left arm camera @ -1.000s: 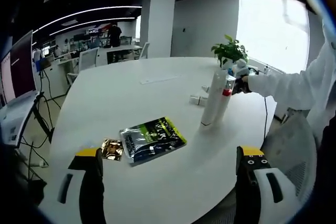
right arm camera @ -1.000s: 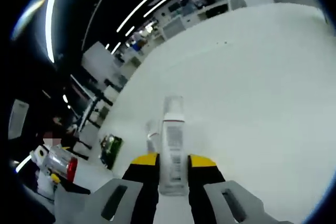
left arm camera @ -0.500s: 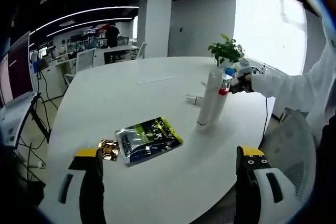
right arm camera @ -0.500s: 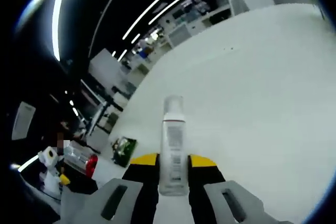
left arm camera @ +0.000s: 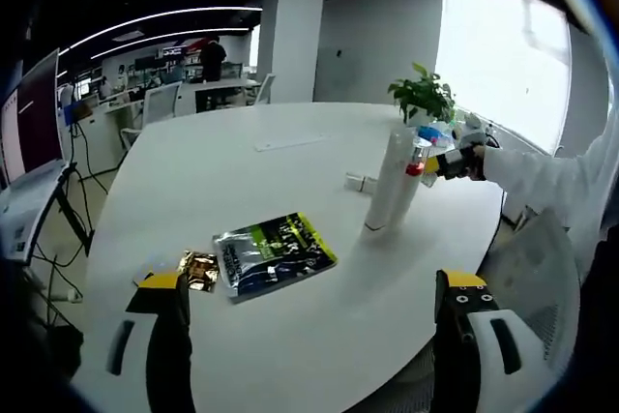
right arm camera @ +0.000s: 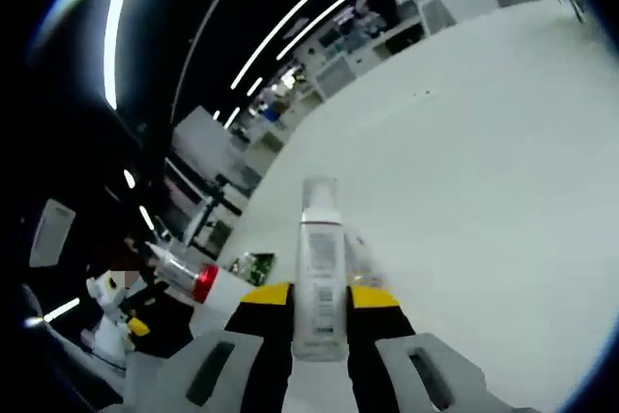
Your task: Arrange the skincare products in the storage area until every visible bottle or jar stands upright without overlapping.
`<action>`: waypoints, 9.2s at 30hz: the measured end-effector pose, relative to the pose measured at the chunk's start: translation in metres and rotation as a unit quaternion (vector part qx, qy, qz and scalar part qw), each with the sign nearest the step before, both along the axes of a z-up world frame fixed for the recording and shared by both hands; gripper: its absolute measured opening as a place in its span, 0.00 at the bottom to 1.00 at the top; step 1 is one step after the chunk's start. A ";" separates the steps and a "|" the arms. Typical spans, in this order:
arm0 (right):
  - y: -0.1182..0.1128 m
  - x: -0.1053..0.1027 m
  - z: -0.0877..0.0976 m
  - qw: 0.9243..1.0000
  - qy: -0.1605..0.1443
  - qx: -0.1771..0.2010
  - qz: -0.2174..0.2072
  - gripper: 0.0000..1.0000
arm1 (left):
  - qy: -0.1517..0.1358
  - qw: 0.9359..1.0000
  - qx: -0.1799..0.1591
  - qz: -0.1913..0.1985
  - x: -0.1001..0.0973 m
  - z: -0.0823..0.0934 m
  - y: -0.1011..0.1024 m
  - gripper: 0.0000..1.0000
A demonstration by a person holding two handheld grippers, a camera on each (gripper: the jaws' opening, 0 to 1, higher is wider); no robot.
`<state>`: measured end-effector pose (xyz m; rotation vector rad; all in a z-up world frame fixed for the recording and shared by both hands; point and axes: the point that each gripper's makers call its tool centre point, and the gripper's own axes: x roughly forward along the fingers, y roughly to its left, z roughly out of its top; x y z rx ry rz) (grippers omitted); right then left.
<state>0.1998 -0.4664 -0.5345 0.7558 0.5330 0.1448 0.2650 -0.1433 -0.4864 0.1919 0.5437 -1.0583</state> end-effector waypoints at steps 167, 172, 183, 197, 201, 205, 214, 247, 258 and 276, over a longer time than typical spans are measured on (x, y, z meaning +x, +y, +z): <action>0.181 0.000 -0.051 0.805 -0.185 -0.335 0.454 0.26 | 0.028 0.972 -0.056 -0.224 -0.080 -0.036 -0.160 0.24; 0.180 -0.001 -0.048 0.805 -0.185 -0.339 0.451 0.26 | 0.025 0.974 -0.055 -0.220 -0.078 -0.036 -0.159 0.26; 0.174 -0.014 -0.047 0.807 -0.163 -0.353 0.445 0.26 | 0.030 0.972 -0.023 -0.231 -0.077 -0.047 -0.147 0.27; 0.166 -0.033 -0.047 0.844 -0.045 -0.354 0.399 0.15 | 0.044 0.963 0.046 -0.263 -0.090 -0.077 -0.142 0.24; 0.172 -0.029 -0.041 0.863 -0.036 -0.342 0.369 0.11 | 0.039 0.961 0.061 -0.268 -0.089 -0.082 -0.144 0.21; 0.174 -0.030 -0.046 0.860 -0.026 -0.352 0.368 0.11 | 0.036 0.960 0.070 -0.267 -0.085 -0.084 -0.144 0.20; 0.164 -0.023 -0.049 0.876 -0.015 -0.346 0.336 0.05 | 0.036 0.964 0.072 -0.254 -0.077 -0.085 -0.148 0.17; 0.140 -0.007 -0.057 0.885 -0.008 -0.369 0.284 0.00 | 0.030 0.968 0.075 -0.237 -0.065 -0.097 -0.163 0.13; 0.142 -0.005 -0.059 0.878 -0.009 -0.377 0.293 0.00 | 0.028 0.969 0.081 -0.234 -0.063 -0.100 -0.163 0.13; 0.138 -0.003 -0.061 0.875 -0.010 -0.387 0.289 0.01 | 0.021 0.969 0.078 -0.235 -0.063 -0.103 -0.166 0.14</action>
